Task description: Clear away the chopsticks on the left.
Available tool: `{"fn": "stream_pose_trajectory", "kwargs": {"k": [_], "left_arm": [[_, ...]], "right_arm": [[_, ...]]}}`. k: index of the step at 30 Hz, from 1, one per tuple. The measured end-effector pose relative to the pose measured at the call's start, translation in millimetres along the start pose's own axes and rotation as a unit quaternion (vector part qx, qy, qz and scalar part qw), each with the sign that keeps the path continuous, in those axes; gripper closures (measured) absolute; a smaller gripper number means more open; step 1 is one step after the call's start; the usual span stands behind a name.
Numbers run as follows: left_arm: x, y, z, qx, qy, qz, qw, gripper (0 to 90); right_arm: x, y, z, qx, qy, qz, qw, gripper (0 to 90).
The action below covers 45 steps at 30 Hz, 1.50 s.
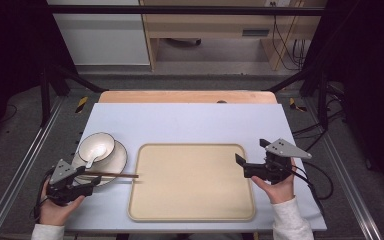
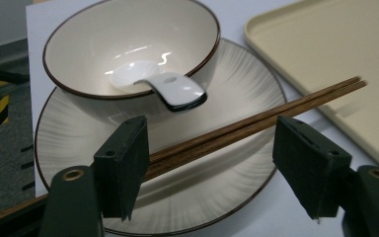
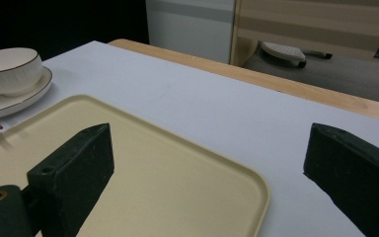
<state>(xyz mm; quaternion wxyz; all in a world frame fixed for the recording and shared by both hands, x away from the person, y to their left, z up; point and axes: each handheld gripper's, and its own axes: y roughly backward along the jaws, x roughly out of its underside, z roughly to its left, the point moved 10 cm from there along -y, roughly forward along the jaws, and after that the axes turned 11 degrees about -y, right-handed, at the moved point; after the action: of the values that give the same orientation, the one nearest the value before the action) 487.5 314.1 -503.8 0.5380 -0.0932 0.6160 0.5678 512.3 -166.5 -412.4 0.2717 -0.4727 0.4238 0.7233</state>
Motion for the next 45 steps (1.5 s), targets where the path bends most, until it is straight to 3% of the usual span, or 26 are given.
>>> {"fn": "stream_pose_trajectory", "kwargs": {"k": [5, 13, 22, 23, 31, 45], "left_arm": [[6.9, -9.2, 2.6, -0.007, -0.006, 0.014, 0.9998, 35.5], [7.1, -10.7, 2.3, -0.012, -0.015, 0.017, 0.9997, 38.9], [9.9, -13.2, -2.6, 0.002, -0.024, 0.037, 0.9990, 43.9], [10.2, -13.1, -3.1, 0.004, -0.025, 0.038, 0.9990, 48.7], [8.6, -11.6, -9.3, 0.017, -0.032, 0.047, 0.9983, 57.4], [4.9, -10.7, -13.5, 0.033, -0.020, 0.049, 0.9981, 72.4]], "right_arm": [[1.9, -2.4, -0.1, 0.001, 0.000, 0.004, 1.0000, 5.4], [2.6, -2.7, -0.4, 0.001, 0.002, 0.007, 1.0000, 5.5], [2.5, -2.5, -0.7, 0.002, 0.002, 0.006, 1.0000, 5.5], [2.7, -2.8, -0.6, 0.002, 0.003, 0.006, 1.0000, 5.5], [2.2, -2.1, -2.3, 0.003, 0.000, 0.005, 1.0000, 5.6], [2.5, -1.6, -3.5, 0.002, -0.001, 0.006, 1.0000, 5.8]]}}
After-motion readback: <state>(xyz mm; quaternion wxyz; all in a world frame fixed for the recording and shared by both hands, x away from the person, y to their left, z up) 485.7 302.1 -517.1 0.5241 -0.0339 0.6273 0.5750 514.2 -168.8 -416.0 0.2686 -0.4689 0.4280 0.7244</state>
